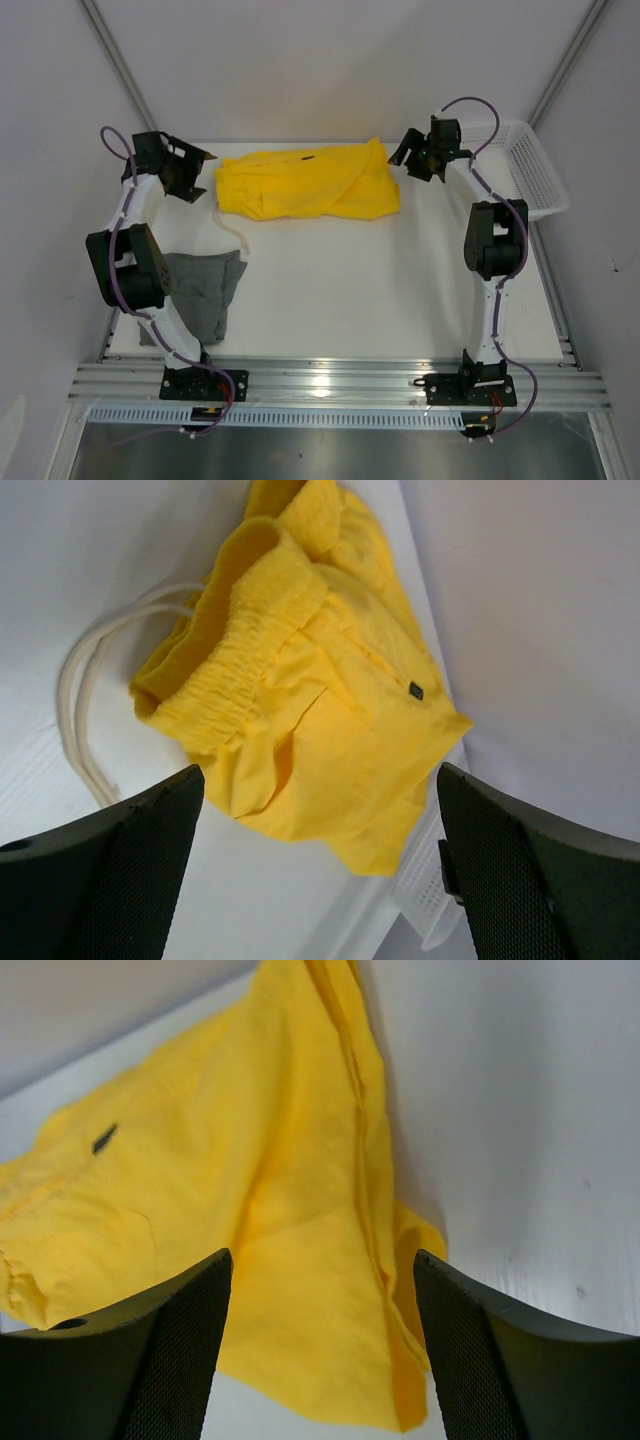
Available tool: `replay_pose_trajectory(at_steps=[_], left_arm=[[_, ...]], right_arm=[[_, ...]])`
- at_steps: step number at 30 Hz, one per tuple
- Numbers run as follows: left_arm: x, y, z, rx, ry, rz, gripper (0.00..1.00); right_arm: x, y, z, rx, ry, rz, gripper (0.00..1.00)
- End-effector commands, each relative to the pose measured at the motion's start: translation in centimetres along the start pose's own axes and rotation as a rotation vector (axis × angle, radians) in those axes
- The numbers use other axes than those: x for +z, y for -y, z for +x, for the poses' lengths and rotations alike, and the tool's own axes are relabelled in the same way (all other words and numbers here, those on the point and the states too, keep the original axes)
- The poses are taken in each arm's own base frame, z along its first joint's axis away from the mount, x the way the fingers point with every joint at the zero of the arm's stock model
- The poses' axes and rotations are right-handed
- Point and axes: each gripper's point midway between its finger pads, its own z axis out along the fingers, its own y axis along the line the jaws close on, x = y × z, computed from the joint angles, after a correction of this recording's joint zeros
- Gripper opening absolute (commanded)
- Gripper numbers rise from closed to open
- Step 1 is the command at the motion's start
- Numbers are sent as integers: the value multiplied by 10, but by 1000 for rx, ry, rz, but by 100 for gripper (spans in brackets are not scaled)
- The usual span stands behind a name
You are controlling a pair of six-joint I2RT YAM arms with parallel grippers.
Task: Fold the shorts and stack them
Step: Fold the shorts
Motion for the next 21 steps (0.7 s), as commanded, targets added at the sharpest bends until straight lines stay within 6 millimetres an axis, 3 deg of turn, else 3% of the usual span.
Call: replay_pose_trajectory(at_steps=[1,5,15,17,18,20,21], left_arm=[[-13,5,12,63,4,26,98],[-15,10,22,97,-6,25,98],[-20,16,35,143,-5,18,98],[-21,15,37,152,-7,13,97],[-21,16,38,156,-5,11,97],[-22,15,40,165,-1,3,97],[-24,15,41,167,2,1,97]], right_arm=[[2,8,44,-53,-151,-4,77],[11,17,67,-51,-201,-17,78],[30,34,95,-40,-246,23,75],[31,39,99,-37,-251,48,65],[32,39,103,-36,-260,52,48],[30,40,108,-35,-263,66,33],[28,43,123,-36,-290,79,17]])
